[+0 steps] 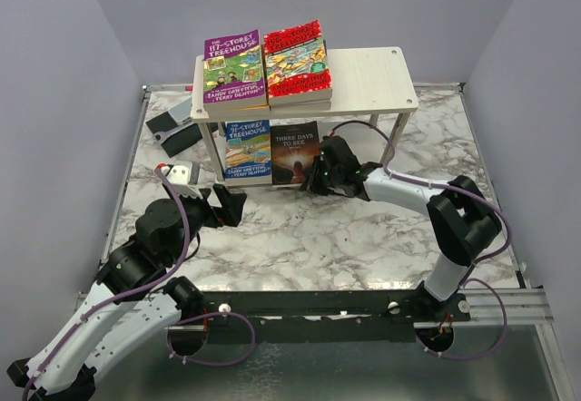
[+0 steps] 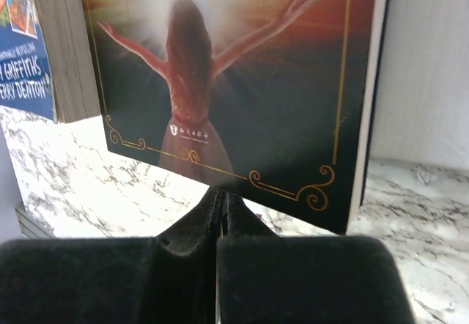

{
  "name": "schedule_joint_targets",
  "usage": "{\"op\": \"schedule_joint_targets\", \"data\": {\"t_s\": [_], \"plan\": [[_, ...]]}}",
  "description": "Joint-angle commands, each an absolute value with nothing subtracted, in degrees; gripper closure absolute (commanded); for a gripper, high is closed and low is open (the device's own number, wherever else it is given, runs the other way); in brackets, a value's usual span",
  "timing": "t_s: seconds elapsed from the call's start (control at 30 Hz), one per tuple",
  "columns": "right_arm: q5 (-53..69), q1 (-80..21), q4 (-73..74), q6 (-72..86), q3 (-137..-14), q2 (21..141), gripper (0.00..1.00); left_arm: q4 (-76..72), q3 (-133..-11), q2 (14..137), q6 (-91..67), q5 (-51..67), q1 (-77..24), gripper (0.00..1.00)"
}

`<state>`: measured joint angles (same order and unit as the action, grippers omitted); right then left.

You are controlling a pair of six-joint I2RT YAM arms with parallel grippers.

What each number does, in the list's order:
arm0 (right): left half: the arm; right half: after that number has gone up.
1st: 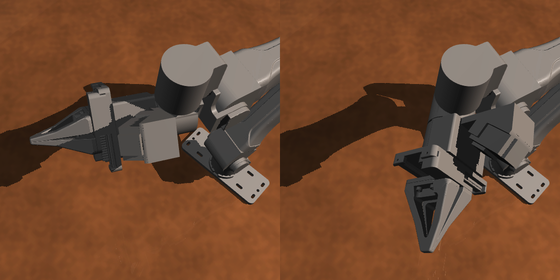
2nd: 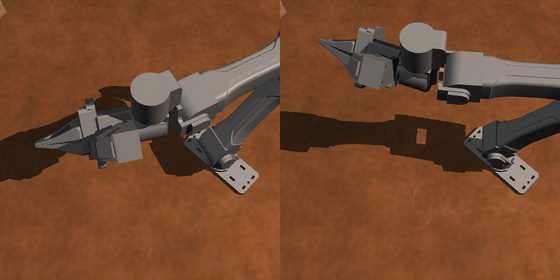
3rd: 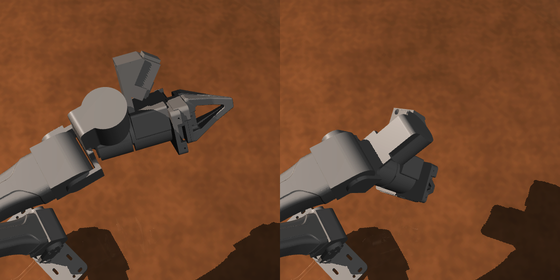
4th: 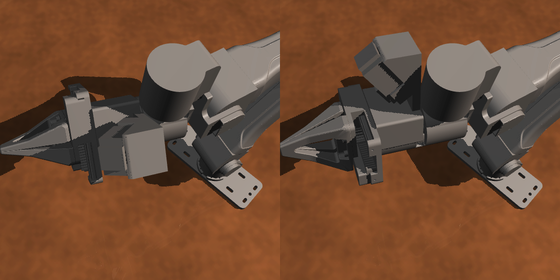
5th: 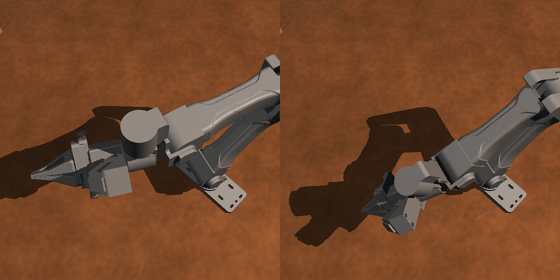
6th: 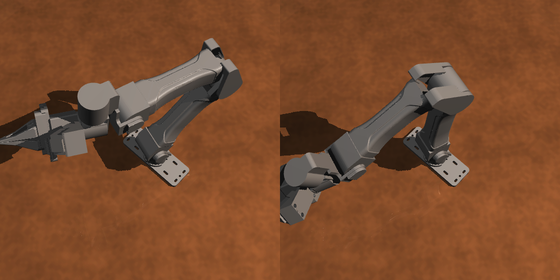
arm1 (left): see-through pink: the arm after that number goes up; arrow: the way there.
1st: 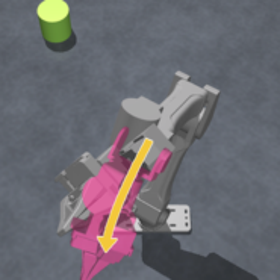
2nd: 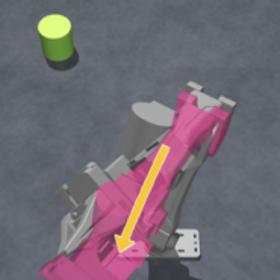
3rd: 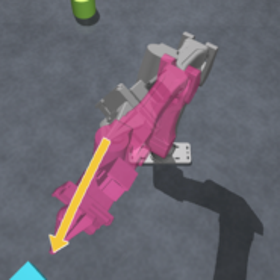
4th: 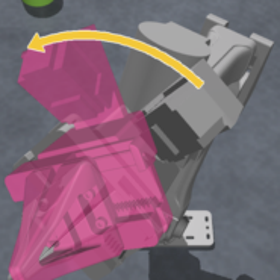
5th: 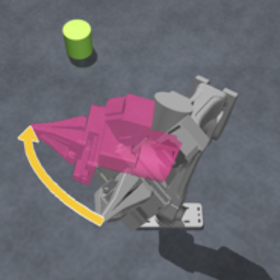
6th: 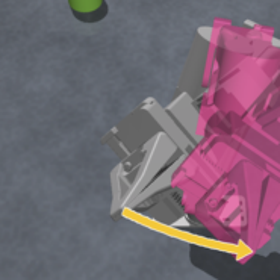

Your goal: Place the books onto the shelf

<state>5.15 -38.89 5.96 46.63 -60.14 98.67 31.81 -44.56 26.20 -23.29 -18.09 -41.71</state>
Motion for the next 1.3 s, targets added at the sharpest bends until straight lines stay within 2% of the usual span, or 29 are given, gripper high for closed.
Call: {"op": "schedule_joint_targets", "data": {"t_s": [0.0, 0.43, 0.67, 0.8, 0.97, 1.27], "plan": [[2.59, -39.01, 6.34, 45.85, -64.17, 101.6, 0.99, 30.89, -44.12, 26.15, -22.68, -19.25, -41.68, 0.01], [1.39, -39.01, 6.88, 45.36, -65.65, 102.89, 0.99, 30.83, -44.12, 26.44, -22.68, -19.4, -41.63, 0.01], [2.77, -39.02, 7.88, 44.49, -61.83, 96.35, 0.98, 30.85, -44.12, 27.19, -22.87, -19.16, -41.64, 0.01], [2.12, -38.96, 8.6, 43.48, -58.22, 90.69, 0.83, 30.85, -44.12, 27.84, -23.23, -19.39, -41.66, 0.01], [1.57, -38.93, 8.77, 39.79, -53.96, 82.67, 0.71, 30.85, -44.43, 28.63, -23.4, -19.07, -41.66, 0.01], [-4.25, -38.94, 10.17, 32.3, -46.51, 63.53, 0.37, 30.33, -44.38, 29.4, -23.22, -16.15, -41.57, 0.01]]}}
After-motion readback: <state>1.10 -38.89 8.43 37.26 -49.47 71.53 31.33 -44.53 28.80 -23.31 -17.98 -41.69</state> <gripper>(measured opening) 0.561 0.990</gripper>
